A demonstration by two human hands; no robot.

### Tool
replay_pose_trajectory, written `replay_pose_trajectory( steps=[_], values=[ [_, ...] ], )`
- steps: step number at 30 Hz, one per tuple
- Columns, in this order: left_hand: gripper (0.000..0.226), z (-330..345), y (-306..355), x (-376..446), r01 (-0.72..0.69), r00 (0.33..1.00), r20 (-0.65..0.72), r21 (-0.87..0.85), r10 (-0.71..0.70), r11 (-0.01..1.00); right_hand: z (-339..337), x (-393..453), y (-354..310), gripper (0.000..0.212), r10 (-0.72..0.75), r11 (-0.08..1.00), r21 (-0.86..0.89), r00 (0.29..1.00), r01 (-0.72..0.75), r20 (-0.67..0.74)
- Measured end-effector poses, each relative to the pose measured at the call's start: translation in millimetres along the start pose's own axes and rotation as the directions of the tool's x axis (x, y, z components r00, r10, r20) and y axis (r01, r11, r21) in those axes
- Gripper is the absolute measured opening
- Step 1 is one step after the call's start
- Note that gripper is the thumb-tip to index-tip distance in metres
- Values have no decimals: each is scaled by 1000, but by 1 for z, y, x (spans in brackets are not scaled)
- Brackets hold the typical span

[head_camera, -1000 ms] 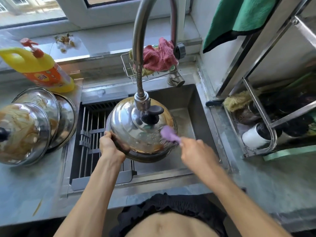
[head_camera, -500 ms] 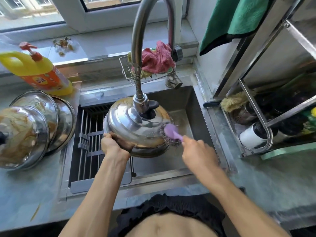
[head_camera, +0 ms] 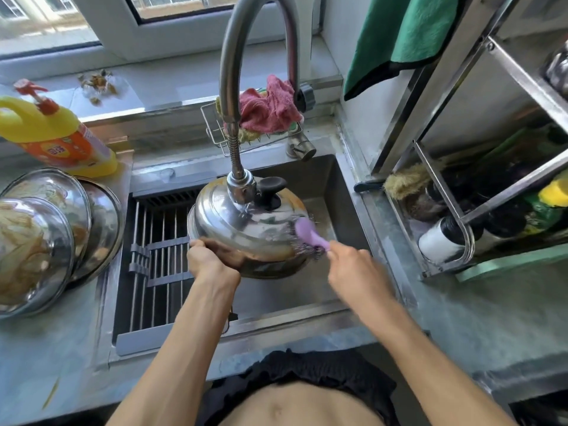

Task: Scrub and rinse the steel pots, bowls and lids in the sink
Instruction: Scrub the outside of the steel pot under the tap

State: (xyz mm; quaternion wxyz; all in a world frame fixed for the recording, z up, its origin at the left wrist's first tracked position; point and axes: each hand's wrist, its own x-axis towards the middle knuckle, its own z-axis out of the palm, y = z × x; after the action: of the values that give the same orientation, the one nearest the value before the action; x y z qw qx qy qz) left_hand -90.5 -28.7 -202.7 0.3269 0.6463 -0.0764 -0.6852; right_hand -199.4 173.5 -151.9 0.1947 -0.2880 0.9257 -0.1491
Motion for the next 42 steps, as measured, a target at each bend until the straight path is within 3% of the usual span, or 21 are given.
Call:
replay_pose_trajectory(
  steps=[2, 5, 6, 9, 10, 14, 18, 21, 22, 25, 26, 30, 33, 34, 38, 42],
  values=[
    [33, 1, 0, 0, -17, 999, 27, 7, 17, 1000, 5, -3, 2, 30, 0, 999, -32, 1000, 0, -17],
    [33, 6, 1, -4, -45, 999, -10, 54, 45, 998, 17, -24, -25, 29, -241, 970, -12, 967, 243, 79],
    [34, 4, 3, -2, -46, 999, -20, 51, 47, 998, 16, -20, -19, 29, -226, 974, -6, 972, 227, 71],
    [35, -3, 10, 5, -6, 999, 46, 16, 6, 1000, 7, 5, 9, 29, 25, 1000, 10, 999, -25, 38],
    [34, -3, 10, 7, -20, 999, 47, 5, 20, 1000, 7, 3, 7, 29, 7, 1000, -3, 999, -7, 37],
    [38, 10, 1, -8, -120, 989, 105, 107, 108, 987, 13, -19, -40, 31, -321, 947, 43, 944, 318, 79],
    [42, 4, -15, -18, -174, 981, 127, 273, 144, 946, 11, 9, -28, 26, -148, 988, 52, 989, 149, -12],
    [43, 2, -20, -22, -266, 962, 154, 345, 225, 900, 13, -4, -42, 31, -324, 944, 64, 946, 322, 25],
    [44, 1, -20, -22, -290, 955, 169, 355, 244, 889, 11, 0, -41, 31, -321, 946, 54, 947, 319, 28],
    [60, -3, -20, -21, -372, 925, 238, 417, 295, 830, 5, 30, -23, 25, -92, 991, 93, 996, 94, -21],
    [66, -3, -20, -21, -394, 917, 250, 459, 310, 797, 7, 31, -22, 24, -83, 992, 93, 996, 86, -36],
    [55, -6, -16, -12, -362, 932, 215, 515, 292, 777, 17, 17, -38, 23, -266, 960, 100, 964, 262, 24],
    [55, -16, -14, -7, -386, 922, 250, 538, 295, 750, 13, 52, -16, 21, -50, 989, 137, 999, 51, -10],
    [55, -18, -14, -5, -395, 918, 250, 550, 306, 736, 12, 55, -15, 22, -41, 993, 115, 999, 42, -11],
    [55, -19, -5, 1, -407, 913, 259, 592, 314, 696, 16, 35, -38, 23, -319, 948, 14, 945, 319, 64],
    [57, -21, -5, 9, -522, 853, 386, 633, 351, 572, 0, 77, -27, 23, -104, 993, -59, 994, 106, 22]
  ],
)
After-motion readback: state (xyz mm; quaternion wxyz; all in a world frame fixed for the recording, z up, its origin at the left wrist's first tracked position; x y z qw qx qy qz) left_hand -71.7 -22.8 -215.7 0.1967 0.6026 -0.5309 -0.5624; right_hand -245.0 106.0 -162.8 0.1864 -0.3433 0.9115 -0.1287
